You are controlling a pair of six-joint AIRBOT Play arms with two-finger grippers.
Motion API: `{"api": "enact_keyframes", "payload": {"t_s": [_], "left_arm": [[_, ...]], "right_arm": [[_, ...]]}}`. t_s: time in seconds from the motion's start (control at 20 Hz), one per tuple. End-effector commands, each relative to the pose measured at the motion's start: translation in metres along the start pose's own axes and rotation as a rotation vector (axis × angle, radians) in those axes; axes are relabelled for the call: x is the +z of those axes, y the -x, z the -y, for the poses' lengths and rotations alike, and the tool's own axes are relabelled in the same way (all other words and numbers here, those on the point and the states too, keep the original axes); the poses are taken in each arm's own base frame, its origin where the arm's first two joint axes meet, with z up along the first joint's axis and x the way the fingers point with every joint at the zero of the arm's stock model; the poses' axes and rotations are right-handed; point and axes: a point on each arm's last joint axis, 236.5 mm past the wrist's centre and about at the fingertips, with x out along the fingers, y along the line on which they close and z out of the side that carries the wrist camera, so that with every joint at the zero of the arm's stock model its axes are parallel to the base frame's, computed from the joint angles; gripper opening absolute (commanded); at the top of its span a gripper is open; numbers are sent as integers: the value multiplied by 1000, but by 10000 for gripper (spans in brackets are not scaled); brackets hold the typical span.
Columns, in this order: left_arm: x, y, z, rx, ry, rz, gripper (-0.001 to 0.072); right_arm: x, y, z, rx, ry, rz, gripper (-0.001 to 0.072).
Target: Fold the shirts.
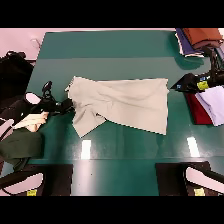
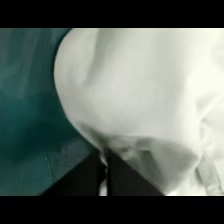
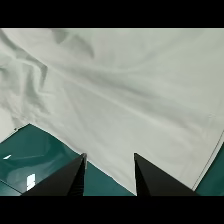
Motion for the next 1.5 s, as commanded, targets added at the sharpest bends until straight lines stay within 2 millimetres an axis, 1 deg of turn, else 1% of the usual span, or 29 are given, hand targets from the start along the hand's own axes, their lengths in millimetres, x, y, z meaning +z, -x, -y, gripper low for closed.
{"api": "enact_keyframes", "payload": {"t_s": [0.0, 0.1, 0.15, 0.2, 0.25, 0.3, 0.35, 0.45, 0.5, 0.6, 0.65, 0.7, 0.75, 0.85, 0.9, 1.0, 1.15, 1.2, 1.25, 1.35, 1.45], "left_arm": [[9, 3, 7, -11, 1, 27, 23], [21, 17, 15, -25, -19, 45, 23], [31, 29, 18, -26, -41, 69, 23], [43, 45, 19, -19, -65, 103, 22], [53, 59, 19, -10, -87, 129, 22], [61, 76, 23, -9, -128, 152, 23], [64, 88, 26, -6, -168, 154, 22], [58, 106, 28, 12, -258, 114, 23], [52, 110, 23, 38, -304, 86, 24], [37, 110, 3, 113, -339, 6, 26], [33, 111, -8, 153, -346, -17, 198], [33, 112, -18, 196, -335, -21, 524], [37, 114, -27, 231, -322, -11, 544], [48, 119, -42, 233, -244, 34, 544], [51, 119, -48, 218, -201, 51, 544], [46, 109, -60, 164, -93, 57, 544], [23, 74, -64, 62, -14, 9, 544], [20, 62, -61, 21, 5, 0, 544], [19, 52, -59, -12, 24, -2, 544], [27, 38, -59, -46, 72, 15, 544], [34, 26, -55, -63, 79, 35, 544]], "right_arm": [[-9, 2, 3, 0, 10, -33, 356], [-20, 5, 17, -8, -35, -57, 357], [-32, 6, 35, -42, -73, -69, 356], [-45, 7, 54, -88, -110, -81, 356], [-61, 7, 75, -138, -153, -95, 356], [-77, 6, 92, -170, -197, -109, 356], [-94, 3, 104, -177, -250, -124, 356], [-123, -7, 117, -157, -343, -162, 357], [-135, -14, 120, -146, -375, -184, 357], [-150, -24, 122, -130, -412, -211, 357], [-154, -27, 123, -128, -419, -218, 357], [-156, -29, 123, -124, -424, -223, 357], [-156, -29, 122, -124, -422, -223, 357], [-152, -30, 118, -101, -426, -209, 357], [-150, -31, 116, -91, -428, -202, 357], [-144, -32, 110, -60, -426, -181, 357], [-134, -34, 101, -14, -425, -147, 357], [-131, -34, 98, 0, -424, -140, 357], [-129, -34, 95, 12, -426, -134, 357], [-123, -32, 91, 30, -420, -118, 357], [-114, -24, 88, 26, -395, -104, 356]]}}
